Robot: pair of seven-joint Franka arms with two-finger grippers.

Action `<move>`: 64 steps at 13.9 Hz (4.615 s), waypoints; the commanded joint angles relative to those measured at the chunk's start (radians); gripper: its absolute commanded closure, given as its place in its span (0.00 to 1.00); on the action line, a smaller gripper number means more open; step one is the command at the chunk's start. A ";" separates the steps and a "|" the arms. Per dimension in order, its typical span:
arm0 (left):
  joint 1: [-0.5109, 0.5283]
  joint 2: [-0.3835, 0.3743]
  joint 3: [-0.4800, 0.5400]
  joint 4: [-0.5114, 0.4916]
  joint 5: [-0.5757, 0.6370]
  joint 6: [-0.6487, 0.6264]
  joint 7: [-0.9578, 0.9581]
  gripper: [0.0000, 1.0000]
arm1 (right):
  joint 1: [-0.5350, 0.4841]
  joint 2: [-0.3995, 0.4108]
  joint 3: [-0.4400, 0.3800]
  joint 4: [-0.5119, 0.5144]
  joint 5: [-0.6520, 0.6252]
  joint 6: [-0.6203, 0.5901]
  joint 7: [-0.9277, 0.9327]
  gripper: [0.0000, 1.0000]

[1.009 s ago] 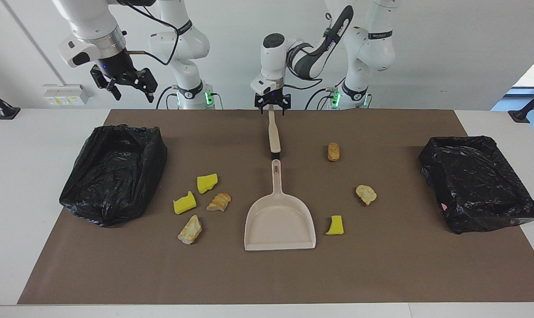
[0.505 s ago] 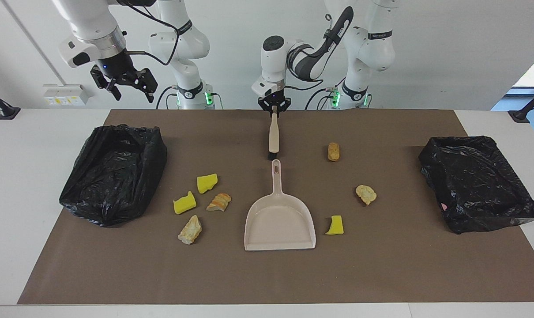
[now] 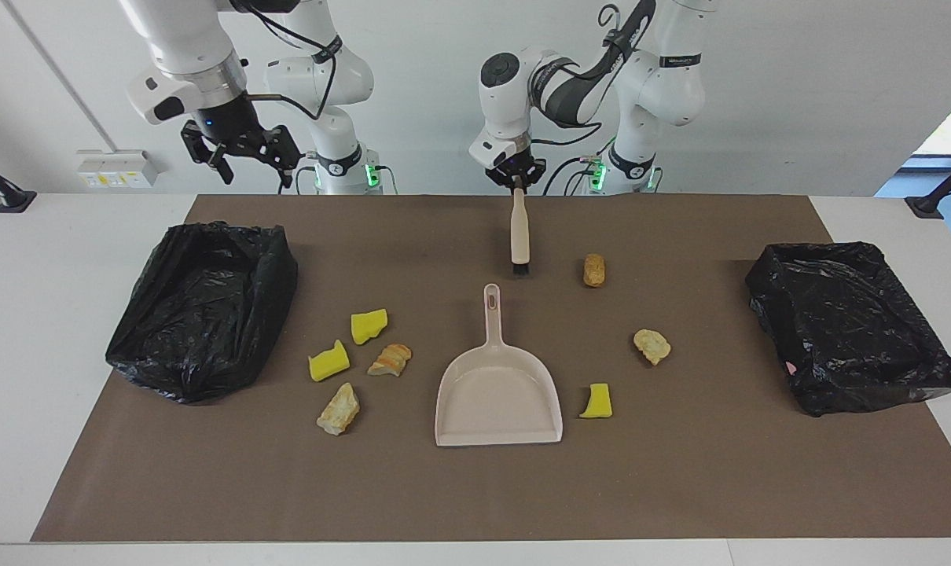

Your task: Sweep and dump trash in bin

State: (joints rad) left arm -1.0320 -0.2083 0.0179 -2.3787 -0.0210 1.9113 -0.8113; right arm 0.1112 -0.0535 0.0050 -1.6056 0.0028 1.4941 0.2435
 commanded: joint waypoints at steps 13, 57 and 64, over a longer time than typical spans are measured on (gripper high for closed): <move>0.625 -0.181 -0.007 -0.254 0.006 -0.046 1.016 1.00 | 0.375 0.577 0.032 0.208 0.123 0.385 0.390 0.00; 0.621 0.450 -0.007 0.503 -0.353 0.016 0.129 1.00 | 0.387 0.291 0.032 -0.229 0.003 0.359 -0.851 1.00; 0.632 0.206 -0.007 0.331 -0.281 -0.158 0.130 1.00 | 0.455 0.279 0.033 -0.231 0.062 0.374 -0.579 1.00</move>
State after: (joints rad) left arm -0.4064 0.0930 0.0128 -2.0089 -0.3304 1.8092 -0.6661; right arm 0.5507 0.2613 0.0342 -1.8019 0.0438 1.8306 -0.3934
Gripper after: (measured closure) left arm 0.740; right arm 0.665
